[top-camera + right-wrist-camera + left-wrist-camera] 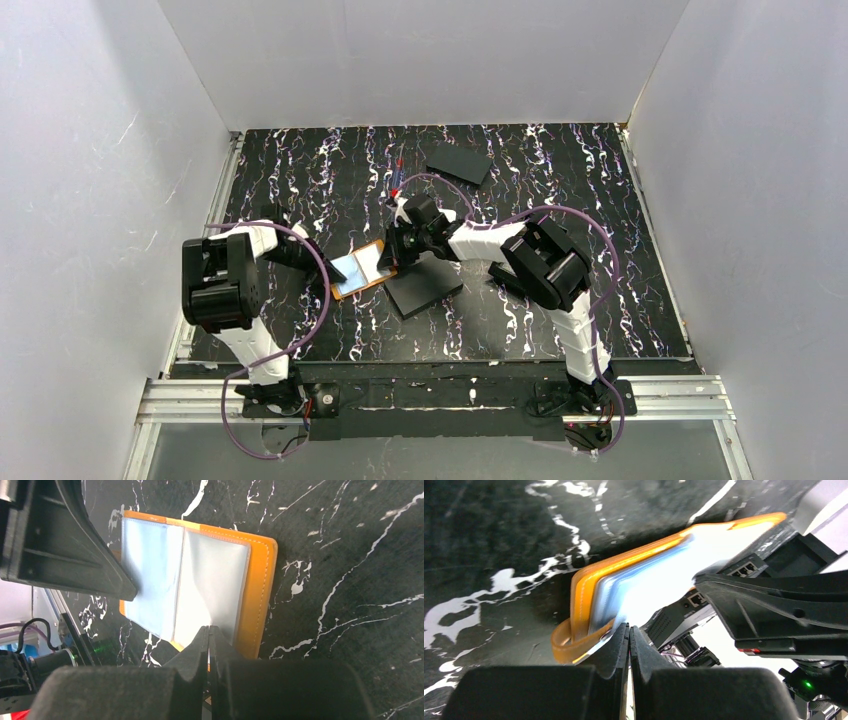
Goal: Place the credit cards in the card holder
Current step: Open the card holder at the center of the board.
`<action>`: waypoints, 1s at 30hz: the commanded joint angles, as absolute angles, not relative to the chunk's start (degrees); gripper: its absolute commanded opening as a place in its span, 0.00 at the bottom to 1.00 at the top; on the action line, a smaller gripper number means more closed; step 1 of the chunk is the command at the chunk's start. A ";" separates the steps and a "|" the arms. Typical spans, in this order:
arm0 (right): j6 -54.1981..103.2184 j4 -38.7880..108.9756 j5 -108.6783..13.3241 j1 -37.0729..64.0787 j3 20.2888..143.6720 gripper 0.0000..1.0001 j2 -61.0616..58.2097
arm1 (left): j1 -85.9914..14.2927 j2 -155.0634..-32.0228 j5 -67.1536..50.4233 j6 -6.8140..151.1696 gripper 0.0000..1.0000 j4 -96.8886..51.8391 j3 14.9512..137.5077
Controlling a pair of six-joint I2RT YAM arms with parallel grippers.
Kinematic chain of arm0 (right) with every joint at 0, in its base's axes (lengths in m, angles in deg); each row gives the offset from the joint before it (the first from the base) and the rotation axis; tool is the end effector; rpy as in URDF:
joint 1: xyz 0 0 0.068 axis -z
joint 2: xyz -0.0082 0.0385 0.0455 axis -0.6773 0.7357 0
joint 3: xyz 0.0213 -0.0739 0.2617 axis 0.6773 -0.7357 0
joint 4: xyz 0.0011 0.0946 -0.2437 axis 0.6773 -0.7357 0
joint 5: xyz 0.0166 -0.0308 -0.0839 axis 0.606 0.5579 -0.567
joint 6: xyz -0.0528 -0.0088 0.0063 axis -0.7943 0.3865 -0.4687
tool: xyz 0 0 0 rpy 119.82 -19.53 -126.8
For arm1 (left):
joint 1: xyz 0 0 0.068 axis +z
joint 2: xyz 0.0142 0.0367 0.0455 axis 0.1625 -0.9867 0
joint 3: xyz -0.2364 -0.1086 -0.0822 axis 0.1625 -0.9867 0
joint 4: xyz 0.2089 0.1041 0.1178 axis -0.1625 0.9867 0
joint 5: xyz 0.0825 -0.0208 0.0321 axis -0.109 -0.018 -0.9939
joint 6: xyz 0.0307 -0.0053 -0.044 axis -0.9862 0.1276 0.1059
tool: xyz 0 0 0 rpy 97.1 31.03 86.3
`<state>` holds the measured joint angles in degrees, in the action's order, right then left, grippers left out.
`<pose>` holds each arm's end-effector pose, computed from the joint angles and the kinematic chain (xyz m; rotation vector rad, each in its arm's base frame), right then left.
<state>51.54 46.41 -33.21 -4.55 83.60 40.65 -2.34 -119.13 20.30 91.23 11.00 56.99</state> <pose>0.3064 0.3505 0.1386 -0.5187 2.3490 1.1619 0.2978 0.0151 0.1298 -0.8598 2.8015 -1.0125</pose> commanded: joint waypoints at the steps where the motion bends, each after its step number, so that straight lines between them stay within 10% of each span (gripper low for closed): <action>1: 48.34 38.90 -32.47 -5.15 87.97 0.09 38.05 | -2.14 -114.81 25.32 90.36 0.00 7.47 56.89; 30: 48.48 37.28 -29.74 -7.77 95.00 0.34 35.39 | -4.76 -110.14 27.46 93.55 0.00 6.90 58.48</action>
